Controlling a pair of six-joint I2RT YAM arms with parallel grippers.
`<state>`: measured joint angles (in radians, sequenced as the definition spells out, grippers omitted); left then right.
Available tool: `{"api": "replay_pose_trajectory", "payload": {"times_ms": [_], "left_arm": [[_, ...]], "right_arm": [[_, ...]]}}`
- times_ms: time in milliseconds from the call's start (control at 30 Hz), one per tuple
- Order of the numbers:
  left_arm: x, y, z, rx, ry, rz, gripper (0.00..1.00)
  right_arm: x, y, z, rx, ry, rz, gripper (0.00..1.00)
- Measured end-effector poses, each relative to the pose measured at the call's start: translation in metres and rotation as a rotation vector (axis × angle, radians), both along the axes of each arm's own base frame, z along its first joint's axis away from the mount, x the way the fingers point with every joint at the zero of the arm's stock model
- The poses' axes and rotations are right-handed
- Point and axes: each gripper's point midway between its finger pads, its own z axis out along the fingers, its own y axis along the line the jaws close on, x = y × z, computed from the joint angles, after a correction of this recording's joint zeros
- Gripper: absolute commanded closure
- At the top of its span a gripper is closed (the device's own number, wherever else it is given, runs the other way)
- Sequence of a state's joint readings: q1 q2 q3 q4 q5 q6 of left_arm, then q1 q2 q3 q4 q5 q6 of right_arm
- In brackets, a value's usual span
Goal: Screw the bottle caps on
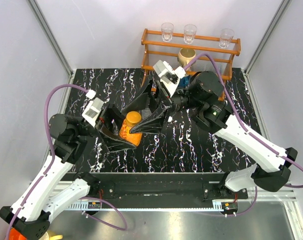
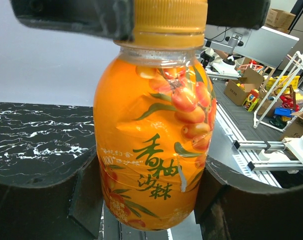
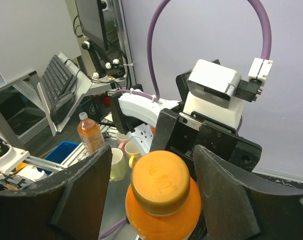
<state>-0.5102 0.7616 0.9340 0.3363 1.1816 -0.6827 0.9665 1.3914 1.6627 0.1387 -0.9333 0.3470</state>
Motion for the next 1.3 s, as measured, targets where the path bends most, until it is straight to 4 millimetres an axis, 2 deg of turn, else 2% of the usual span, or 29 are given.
{"api": "replay_pose_trajectory", "payload": {"times_ms": [33, 133, 167, 467, 500, 700, 867, 1067, 1300], "left_arm": [[0.000, 0.000, 0.000, 0.001, 0.002, 0.000, 0.58], [0.000, 0.000, 0.000, 0.000, 0.000, 0.001, 0.58], [0.000, 0.000, 0.000, 0.000, -0.003, -0.001, 0.58], [0.000, 0.000, 0.000, -0.002, -0.006, 0.003, 0.60], [0.000, 0.000, 0.000, -0.003, -0.006, 0.004, 0.61], [0.006, 0.000, -0.005, 0.012, 0.000, 0.033, 0.65], [0.031, -0.001, -0.010, 0.029, 0.001, 0.177, 0.65], [0.069, 0.004, -0.020, 0.069, -0.001, 0.398, 0.64], [0.102, 0.016, -0.037, 0.131, -0.003, 0.599, 0.66]], "right_arm": [[-0.001, 0.000, 0.001, 0.002, 0.002, 0.005, 0.37], [-0.002, -0.002, 0.005, 0.020, -0.006, 0.006, 0.48], [-0.001, -0.002, 0.006, 0.023, -0.006, 0.004, 0.54], [0.005, -0.002, 0.005, 0.022, 0.001, -0.012, 0.63], [0.005, -0.002, 0.005, 0.021, 0.002, -0.013, 0.68], [0.012, 0.002, -0.001, -0.003, 0.017, -0.053, 0.82], [0.038, 0.007, -0.005, -0.020, 0.056, -0.211, 0.96], [0.082, 0.010, -0.014, -0.047, 0.146, -0.456, 1.00], [0.123, 0.021, -0.033, -0.121, 0.252, -0.754, 1.00]]}}
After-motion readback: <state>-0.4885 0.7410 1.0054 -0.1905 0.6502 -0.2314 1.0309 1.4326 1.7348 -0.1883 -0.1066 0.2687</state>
